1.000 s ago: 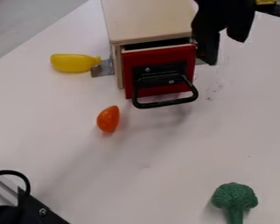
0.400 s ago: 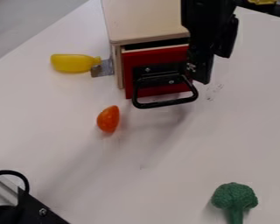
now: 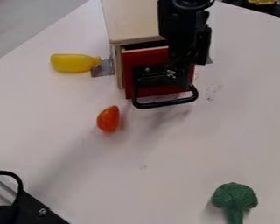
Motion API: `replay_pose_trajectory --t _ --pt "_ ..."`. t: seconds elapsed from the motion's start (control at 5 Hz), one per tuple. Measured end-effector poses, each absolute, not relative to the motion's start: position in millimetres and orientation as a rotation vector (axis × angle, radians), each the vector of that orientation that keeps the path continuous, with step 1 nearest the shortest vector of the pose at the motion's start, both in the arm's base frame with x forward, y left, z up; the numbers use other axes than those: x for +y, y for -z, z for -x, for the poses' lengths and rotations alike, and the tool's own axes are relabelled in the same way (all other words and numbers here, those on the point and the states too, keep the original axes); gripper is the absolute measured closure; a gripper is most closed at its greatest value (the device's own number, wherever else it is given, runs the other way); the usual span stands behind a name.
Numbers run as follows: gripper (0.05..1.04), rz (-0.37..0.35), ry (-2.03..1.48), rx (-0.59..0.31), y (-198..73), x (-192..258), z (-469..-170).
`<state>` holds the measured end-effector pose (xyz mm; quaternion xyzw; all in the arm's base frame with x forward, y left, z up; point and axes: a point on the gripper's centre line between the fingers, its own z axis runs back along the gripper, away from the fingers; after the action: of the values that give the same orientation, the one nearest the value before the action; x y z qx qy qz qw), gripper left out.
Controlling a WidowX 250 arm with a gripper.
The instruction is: Opening drawer
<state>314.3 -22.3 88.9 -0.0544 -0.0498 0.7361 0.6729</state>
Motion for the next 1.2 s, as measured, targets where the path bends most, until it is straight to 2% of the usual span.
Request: replay_pose_trajectory --t 0.4,0.6,1.2 --pt "0.083 0.098 -1.769 -0.060 -79.3 -7.1 -311.7" --pt "0.083 0.058 -1.788 -0.038 -64.6 -4.6 -311.1" --pt "0.083 -0.004 -1.796 0.018 -37.5 -6.3 -308.3"
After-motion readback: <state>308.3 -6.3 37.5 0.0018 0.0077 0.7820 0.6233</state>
